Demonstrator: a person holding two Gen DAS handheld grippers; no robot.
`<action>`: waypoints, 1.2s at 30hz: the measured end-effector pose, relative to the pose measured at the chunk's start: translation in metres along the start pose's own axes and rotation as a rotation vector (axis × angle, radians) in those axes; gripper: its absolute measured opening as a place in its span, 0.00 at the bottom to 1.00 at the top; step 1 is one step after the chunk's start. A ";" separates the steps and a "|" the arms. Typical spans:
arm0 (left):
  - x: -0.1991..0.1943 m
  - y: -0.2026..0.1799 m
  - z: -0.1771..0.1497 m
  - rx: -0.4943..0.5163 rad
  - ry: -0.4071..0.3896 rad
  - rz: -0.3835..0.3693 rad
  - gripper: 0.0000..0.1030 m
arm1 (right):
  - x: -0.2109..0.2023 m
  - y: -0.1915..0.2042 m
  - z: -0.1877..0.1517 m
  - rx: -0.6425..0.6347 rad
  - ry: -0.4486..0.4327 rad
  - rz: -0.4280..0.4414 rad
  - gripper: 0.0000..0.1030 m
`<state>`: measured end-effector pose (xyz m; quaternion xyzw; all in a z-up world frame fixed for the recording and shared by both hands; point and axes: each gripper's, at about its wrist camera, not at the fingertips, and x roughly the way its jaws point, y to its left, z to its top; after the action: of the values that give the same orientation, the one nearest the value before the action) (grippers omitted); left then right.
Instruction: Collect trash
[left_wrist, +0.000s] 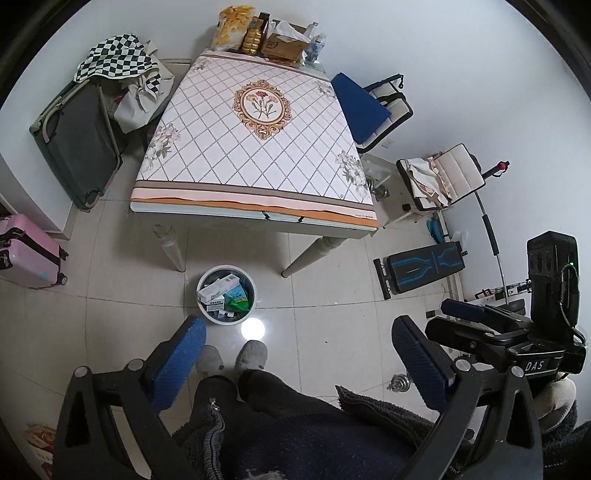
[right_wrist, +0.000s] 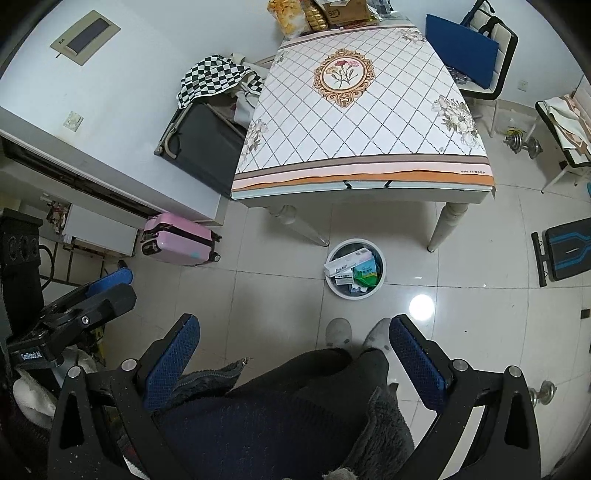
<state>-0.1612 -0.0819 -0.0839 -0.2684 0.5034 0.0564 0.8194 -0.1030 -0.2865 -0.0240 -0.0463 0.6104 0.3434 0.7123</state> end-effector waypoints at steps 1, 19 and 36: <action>0.001 0.000 0.000 -0.001 0.002 -0.001 1.00 | 0.000 0.000 0.000 0.000 0.001 -0.002 1.00; 0.007 -0.007 0.003 0.010 0.021 -0.006 1.00 | -0.005 -0.009 0.004 0.023 0.002 -0.013 1.00; 0.015 -0.011 0.005 0.005 0.051 0.003 1.00 | -0.003 -0.012 0.007 0.031 0.017 -0.016 1.00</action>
<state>-0.1457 -0.0913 -0.0912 -0.2668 0.5246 0.0495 0.8069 -0.0905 -0.2941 -0.0236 -0.0431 0.6215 0.3276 0.7103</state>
